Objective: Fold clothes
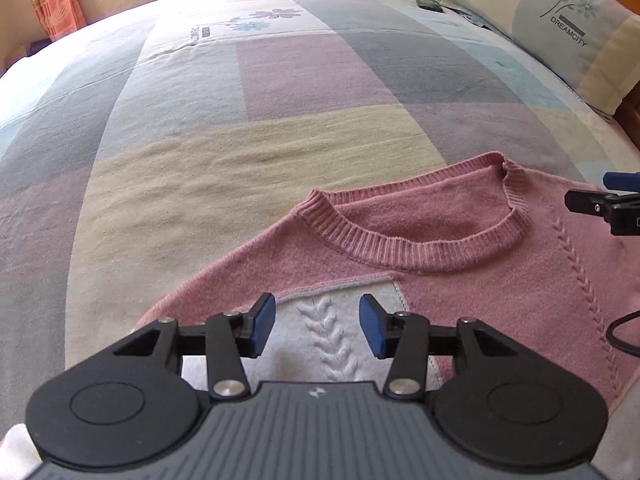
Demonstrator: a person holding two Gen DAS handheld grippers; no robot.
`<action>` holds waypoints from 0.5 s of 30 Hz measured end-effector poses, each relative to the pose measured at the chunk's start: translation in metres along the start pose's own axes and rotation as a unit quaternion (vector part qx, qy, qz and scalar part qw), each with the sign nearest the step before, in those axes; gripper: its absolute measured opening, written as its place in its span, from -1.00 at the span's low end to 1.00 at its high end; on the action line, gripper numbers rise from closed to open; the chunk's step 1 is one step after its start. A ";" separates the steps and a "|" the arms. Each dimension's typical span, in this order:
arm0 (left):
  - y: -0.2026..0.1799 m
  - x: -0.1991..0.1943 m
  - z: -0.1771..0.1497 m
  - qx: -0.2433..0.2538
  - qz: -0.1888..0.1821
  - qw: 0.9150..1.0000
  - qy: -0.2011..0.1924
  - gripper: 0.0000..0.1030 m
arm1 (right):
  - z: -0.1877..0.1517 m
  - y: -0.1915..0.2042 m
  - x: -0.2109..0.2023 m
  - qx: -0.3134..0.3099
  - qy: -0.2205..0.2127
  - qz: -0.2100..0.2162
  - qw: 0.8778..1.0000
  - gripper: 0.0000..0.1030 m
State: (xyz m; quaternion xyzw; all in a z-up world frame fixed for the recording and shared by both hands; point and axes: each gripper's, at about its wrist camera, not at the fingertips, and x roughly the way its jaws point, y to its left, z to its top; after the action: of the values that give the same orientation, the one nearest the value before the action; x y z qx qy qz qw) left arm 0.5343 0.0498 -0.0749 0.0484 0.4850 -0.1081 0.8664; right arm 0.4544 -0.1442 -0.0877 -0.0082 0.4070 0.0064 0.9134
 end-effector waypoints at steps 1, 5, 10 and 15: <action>-0.001 0.000 -0.008 -0.005 0.005 1.000 0.003 -0.08 | -0.008 0.000 -0.006 0.005 0.004 -0.006 1.000 1.00; -0.001 0.007 -0.030 -0.027 0.015 1.000 0.001 0.06 | -0.041 -0.001 -0.004 0.030 0.028 -0.023 0.999 1.00; 0.012 0.020 -0.008 -0.047 0.007 0.999 -0.010 0.33 | -0.046 -0.025 0.024 0.072 0.010 -0.035 0.997 1.00; 0.017 0.032 0.009 -0.064 -0.004 0.998 -0.004 0.43 | -0.015 -0.037 0.055 0.084 0.007 -0.029 0.996 1.00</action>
State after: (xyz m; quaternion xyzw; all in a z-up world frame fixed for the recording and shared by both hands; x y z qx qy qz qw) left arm 0.5622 0.0601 -0.0981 -0.0097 0.4877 -0.0807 0.8692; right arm 0.4809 -0.1816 -0.1386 0.0570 0.4120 -0.0548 0.9078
